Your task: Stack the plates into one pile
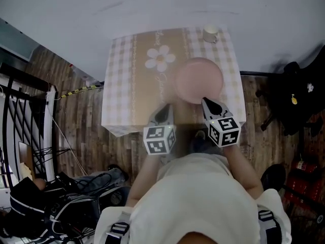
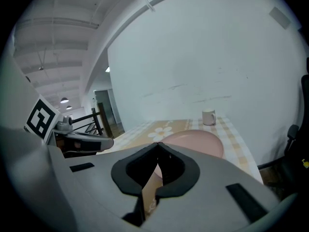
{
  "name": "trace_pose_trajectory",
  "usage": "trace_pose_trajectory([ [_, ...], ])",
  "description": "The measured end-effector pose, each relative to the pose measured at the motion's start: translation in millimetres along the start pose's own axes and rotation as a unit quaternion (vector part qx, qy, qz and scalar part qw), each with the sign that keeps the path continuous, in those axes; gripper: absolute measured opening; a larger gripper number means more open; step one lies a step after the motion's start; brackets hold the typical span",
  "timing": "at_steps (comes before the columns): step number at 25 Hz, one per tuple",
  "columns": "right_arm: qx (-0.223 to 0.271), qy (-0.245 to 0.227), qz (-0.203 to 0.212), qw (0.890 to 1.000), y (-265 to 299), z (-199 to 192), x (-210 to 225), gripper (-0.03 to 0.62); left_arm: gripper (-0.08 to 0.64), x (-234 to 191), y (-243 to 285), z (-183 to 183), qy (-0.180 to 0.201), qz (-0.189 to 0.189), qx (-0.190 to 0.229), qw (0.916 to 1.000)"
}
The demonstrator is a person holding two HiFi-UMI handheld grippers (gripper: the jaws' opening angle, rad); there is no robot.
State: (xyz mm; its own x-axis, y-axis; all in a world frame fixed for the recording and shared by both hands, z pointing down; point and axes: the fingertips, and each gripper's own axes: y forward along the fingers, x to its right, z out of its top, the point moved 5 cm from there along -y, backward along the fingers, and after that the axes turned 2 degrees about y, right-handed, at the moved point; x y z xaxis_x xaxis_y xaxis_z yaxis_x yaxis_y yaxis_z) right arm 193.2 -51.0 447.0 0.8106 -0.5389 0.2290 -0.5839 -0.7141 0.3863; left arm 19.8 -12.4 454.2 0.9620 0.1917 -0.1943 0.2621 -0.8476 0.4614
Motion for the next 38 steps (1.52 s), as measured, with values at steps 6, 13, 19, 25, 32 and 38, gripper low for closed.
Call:
trace_pose_trajectory([
  [6, 0.014, 0.006, -0.005, 1.0, -29, -11, -36, 0.0, 0.009, -6, -44, -13, -0.002, -0.007, 0.011, 0.9999],
  [13, 0.019, -0.004, 0.006, 1.0, -63, -28, -76, 0.0, 0.009, -11, -91, -34, -0.012, 0.001, 0.018, 0.9998],
  [19, 0.021, -0.014, 0.011, 1.0, -87, -43, -103, 0.0, 0.009, -11, -128, -51, -0.018, 0.004, 0.029, 0.9994],
  [25, 0.028, -0.023, 0.017, 0.999, -108, -54, -122, 0.0, 0.009, -8, -157, -68, -0.026, 0.007, 0.039, 0.9989],
  [32, 0.033, -0.032, 0.018, 0.999, -117, -62, -134, 0.0, 0.009, -13, -172, -81, -0.031, 0.01, 0.042, 0.9986],
  [38, 0.037, -0.031, 0.018, 0.999, -121, -63, -137, 0.0, 0.009, -12, -174, -82, -0.029, 0.008, 0.044, 0.9986],
])
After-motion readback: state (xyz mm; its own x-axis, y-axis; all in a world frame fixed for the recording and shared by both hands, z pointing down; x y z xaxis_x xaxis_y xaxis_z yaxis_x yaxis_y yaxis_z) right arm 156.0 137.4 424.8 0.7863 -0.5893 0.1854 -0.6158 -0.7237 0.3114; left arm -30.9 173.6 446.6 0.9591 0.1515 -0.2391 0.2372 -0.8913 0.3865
